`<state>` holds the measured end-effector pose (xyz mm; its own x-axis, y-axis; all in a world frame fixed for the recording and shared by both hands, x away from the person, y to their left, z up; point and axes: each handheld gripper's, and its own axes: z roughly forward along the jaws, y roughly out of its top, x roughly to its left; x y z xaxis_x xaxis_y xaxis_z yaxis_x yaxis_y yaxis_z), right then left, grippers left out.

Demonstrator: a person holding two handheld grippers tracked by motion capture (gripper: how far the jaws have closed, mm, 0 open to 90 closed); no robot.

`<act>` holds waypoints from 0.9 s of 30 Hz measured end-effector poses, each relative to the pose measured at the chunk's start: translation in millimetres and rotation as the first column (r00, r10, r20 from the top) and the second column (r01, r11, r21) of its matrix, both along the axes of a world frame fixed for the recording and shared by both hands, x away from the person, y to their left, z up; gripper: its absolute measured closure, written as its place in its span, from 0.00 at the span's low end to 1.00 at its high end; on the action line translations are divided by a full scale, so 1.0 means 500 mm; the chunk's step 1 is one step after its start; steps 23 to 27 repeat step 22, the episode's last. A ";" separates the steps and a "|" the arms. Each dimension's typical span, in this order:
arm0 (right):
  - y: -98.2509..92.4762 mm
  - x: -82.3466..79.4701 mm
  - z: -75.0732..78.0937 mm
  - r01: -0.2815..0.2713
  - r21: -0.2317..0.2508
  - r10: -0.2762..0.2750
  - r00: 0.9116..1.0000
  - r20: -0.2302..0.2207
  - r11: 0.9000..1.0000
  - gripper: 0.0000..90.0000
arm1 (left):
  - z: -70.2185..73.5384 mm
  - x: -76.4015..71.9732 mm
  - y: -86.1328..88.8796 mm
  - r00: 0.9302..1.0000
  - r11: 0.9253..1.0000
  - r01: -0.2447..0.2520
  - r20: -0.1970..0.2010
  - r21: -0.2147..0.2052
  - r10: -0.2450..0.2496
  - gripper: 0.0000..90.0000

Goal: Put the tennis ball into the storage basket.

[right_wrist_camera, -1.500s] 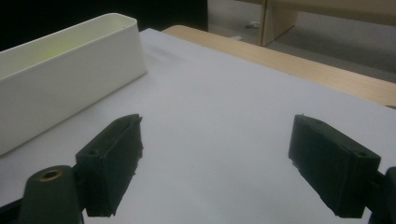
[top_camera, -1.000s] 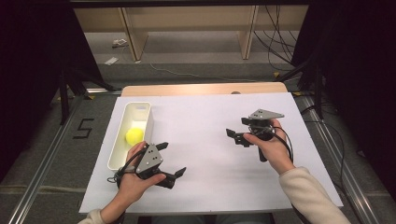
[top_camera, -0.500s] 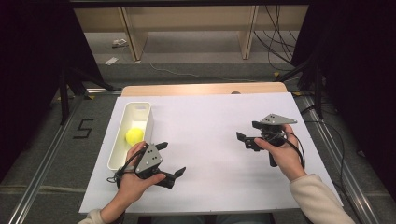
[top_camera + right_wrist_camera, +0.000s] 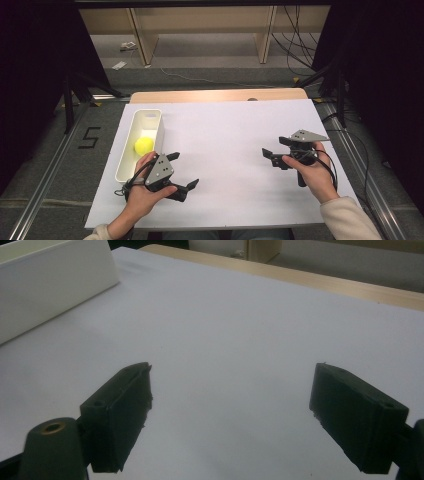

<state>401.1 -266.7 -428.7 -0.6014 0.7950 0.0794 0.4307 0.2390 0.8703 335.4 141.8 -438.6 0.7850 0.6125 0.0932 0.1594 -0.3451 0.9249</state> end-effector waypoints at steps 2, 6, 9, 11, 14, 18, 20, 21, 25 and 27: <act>-0.004 -0.004 -0.002 -0.001 -0.003 0.001 1.000 -0.002 1.000 0.20 | 0.000 0.000 0.000 1.000 1.000 0.001 -0.001 0.000 -0.001 0.00; -0.008 -0.012 -0.007 -0.003 -0.008 0.003 1.000 -0.007 1.000 0.20 | 0.000 0.000 0.000 1.000 1.000 0.000 -0.003 0.000 0.000 0.00; -0.010 -0.017 -0.008 -0.007 -0.008 0.007 1.000 -0.006 1.000 0.20 | -0.002 0.000 0.000 1.000 1.000 0.000 -0.009 -0.003 0.000 0.00; -0.011 -0.020 -0.010 -0.009 -0.006 0.009 1.000 -0.007 1.000 0.20 | -0.001 0.000 0.000 1.000 1.000 0.000 -0.010 -0.004 0.000 0.00; -0.013 -0.025 -0.014 -0.006 -0.008 0.006 1.000 -0.009 1.000 0.20 | -0.002 0.000 0.000 1.000 1.000 0.000 -0.011 -0.004 0.000 0.00; -0.014 -0.025 -0.019 -0.004 -0.006 0.004 1.000 -0.009 1.000 0.20 | -0.001 0.000 0.001 1.000 1.000 0.003 -0.010 -0.001 -0.003 0.00; -0.013 -0.025 -0.020 -0.008 -0.004 0.008 1.000 -0.013 1.000 0.20 | -0.001 0.000 0.001 1.000 1.000 0.003 -0.010 -0.004 -0.003 0.00; -0.012 -0.024 -0.021 -0.009 -0.004 0.009 1.000 -0.011 1.000 0.20 | -0.001 0.000 0.001 1.000 1.000 0.003 -0.011 -0.005 -0.004 0.00; -0.012 -0.024 -0.021 -0.010 -0.003 0.010 1.000 -0.012 1.000 0.20 | -0.001 0.000 0.001 1.000 1.000 0.003 -0.011 -0.005 -0.004 0.00; -0.012 -0.024 -0.021 -0.010 -0.003 0.010 1.000 -0.012 1.000 0.20 | -0.001 0.000 0.001 1.000 1.000 0.003 -0.011 -0.005 -0.004 0.00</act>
